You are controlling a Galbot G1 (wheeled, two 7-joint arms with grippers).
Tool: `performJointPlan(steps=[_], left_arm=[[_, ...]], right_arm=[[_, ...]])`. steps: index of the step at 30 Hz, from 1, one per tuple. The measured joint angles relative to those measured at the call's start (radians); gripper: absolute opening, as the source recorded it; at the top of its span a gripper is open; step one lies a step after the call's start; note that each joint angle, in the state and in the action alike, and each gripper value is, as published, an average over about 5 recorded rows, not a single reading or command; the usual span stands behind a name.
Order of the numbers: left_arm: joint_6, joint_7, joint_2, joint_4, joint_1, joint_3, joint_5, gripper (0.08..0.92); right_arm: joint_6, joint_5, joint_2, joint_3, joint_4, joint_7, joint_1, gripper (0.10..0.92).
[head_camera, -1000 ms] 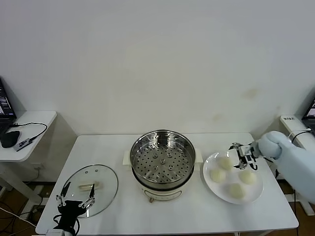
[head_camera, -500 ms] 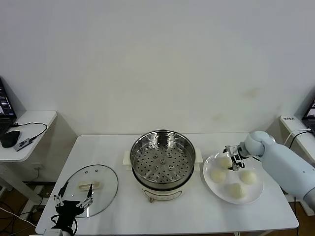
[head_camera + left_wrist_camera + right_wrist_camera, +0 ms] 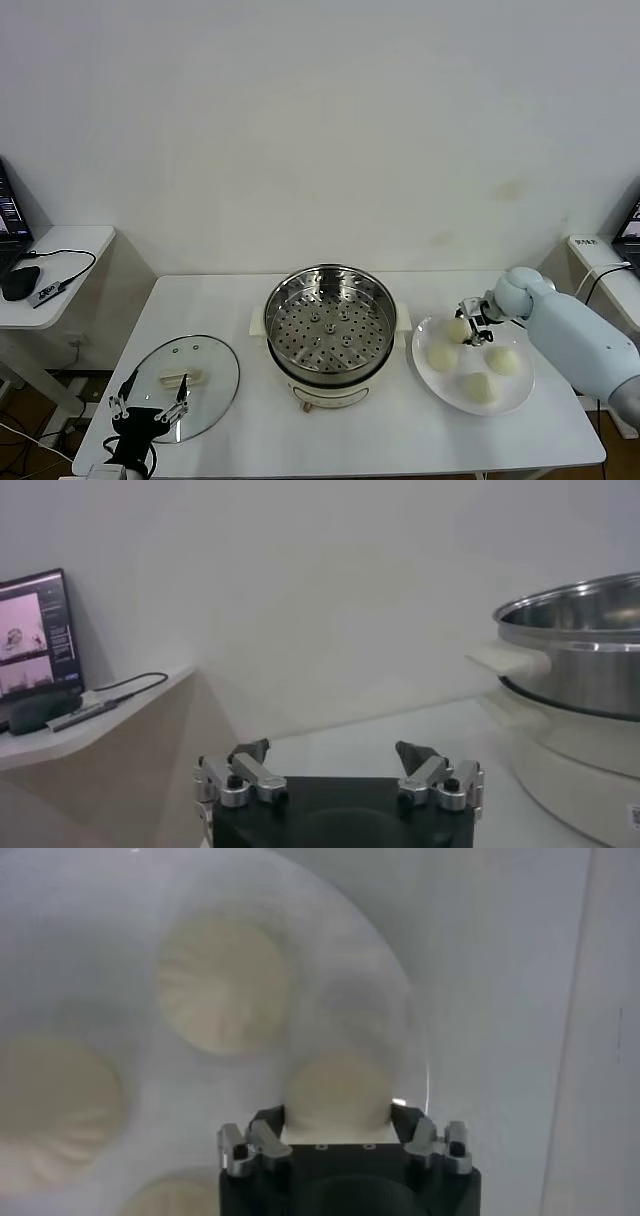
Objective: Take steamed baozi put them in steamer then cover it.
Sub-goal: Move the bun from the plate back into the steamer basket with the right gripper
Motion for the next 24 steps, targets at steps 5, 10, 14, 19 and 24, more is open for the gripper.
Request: performJointPlan(steps=[5, 10, 14, 19, 24], left_arm=[[0.0, 0.0, 0.0, -0.002, -0.001, 0.001, 0.0, 0.823], [0.002, 0.0, 0.005, -0.008, 0.001, 0.001, -0.002, 0.823], [0.003, 0.0, 0.009, -0.014, 0.002, 0.001, -0.002, 0.823], [0.004, 0.0, 0.013, -0.018, -0.001, 0.007, -0.002, 0.823], [0.004, -0.001, 0.019, -0.025, -0.006, 0.015, -0.003, 0.823]], right_arm=[[-0.001, 0.008, -0.006, -0.011, 0.004, -0.01, 0.009, 0.612], [-0.008, 0.029, -0.024, -0.028, 0.025, -0.022, 0.026, 0.611], [-0.019, 0.062, -0.053, -0.048, 0.061, -0.03, 0.049, 0.611], [-0.035, 0.118, -0.108, -0.085, 0.129, -0.037, 0.094, 0.611], [-0.054, 0.189, -0.165, -0.146, 0.204, -0.036, 0.174, 0.611]])
